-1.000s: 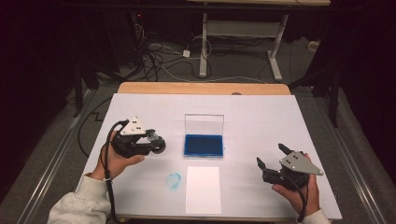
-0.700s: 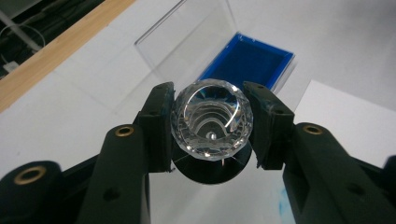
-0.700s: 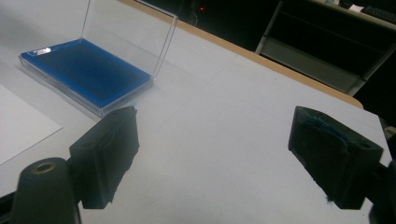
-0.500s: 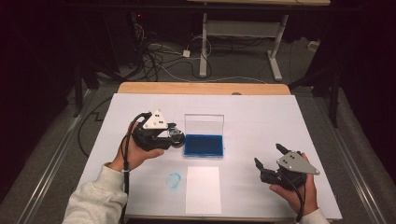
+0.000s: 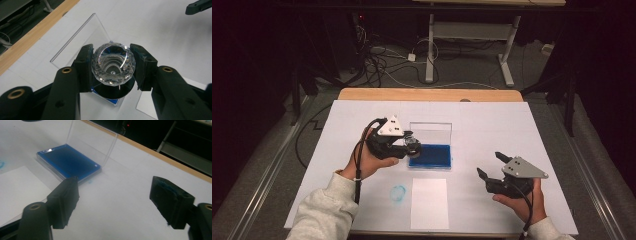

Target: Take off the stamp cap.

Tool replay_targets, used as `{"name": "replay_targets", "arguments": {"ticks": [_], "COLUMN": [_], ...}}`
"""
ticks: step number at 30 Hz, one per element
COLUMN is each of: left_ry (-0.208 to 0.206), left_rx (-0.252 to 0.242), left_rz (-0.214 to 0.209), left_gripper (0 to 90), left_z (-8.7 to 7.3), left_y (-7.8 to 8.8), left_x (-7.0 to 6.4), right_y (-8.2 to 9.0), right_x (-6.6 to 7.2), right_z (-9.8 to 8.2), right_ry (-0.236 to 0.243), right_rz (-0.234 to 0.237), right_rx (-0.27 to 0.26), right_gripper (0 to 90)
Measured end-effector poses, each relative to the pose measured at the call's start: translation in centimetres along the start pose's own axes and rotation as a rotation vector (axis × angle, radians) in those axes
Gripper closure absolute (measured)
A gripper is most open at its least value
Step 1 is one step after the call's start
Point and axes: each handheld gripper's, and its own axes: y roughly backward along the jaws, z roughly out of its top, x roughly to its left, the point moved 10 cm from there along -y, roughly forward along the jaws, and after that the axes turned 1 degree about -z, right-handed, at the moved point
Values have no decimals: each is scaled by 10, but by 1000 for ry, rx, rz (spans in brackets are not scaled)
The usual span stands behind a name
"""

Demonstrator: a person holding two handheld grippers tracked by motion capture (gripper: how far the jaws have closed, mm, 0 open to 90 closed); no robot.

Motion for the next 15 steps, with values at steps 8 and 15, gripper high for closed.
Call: {"name": "replay_targets", "arguments": {"ticks": [8,15], "left_ry": [-9,-15], "left_rx": [-9,-11], "left_rz": [-14,-25], "left_gripper": [548,548], "left_z": [9,15], "left_y": [-9,-17], "left_x": [-5,-8], "right_y": [-18,-46], "right_x": [17,38], "right_z": [17,29], "right_ry": [44,63], "right_rz": [48,108], "right_rx": [-11,-10], "right_gripper": [227,228]}}
